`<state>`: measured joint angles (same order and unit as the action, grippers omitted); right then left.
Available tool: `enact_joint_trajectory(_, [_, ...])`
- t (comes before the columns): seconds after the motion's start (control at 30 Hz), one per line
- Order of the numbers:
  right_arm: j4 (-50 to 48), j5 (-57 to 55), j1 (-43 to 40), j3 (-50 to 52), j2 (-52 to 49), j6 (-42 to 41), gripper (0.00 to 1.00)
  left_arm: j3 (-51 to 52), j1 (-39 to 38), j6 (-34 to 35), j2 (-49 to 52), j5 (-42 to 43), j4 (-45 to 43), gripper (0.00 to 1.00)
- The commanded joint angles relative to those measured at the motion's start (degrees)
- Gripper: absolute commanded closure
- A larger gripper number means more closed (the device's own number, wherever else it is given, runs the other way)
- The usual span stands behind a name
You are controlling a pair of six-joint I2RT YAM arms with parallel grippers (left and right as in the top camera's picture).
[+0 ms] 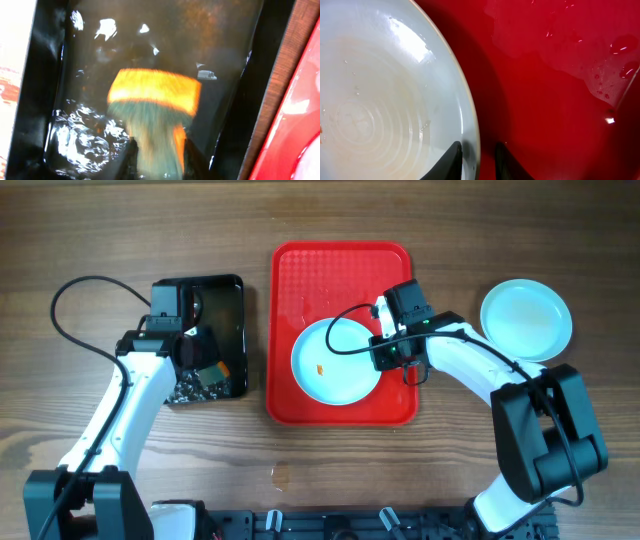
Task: Clean dirty plates on tray and stack at the side
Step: 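Grasp the sponge in the black tray with the left gripper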
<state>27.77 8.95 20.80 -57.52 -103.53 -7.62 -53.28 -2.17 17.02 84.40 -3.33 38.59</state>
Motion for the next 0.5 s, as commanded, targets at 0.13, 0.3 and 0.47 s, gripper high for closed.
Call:
enact_joint_trajectory(0.13, [0.2,0.0,-0.2,0.5,-0.5,-0.2,0.76,2.0,0.1,-0.1,3.3,0.3,-1.7,0.44])
enact_joint_trajectory(0.3, [0.2,0.0,-0.2,0.5,-0.5,-0.3,0.76,3.8,0.1,-0.1,7.0,0.3,-5.7,0.52])
enact_joint_trajectory(0.47, [0.4,0.0,-0.2,0.5,-0.5,-0.4,0.76,3.9,0.1,-0.1,10.8,0.5,-7.3,0.76])
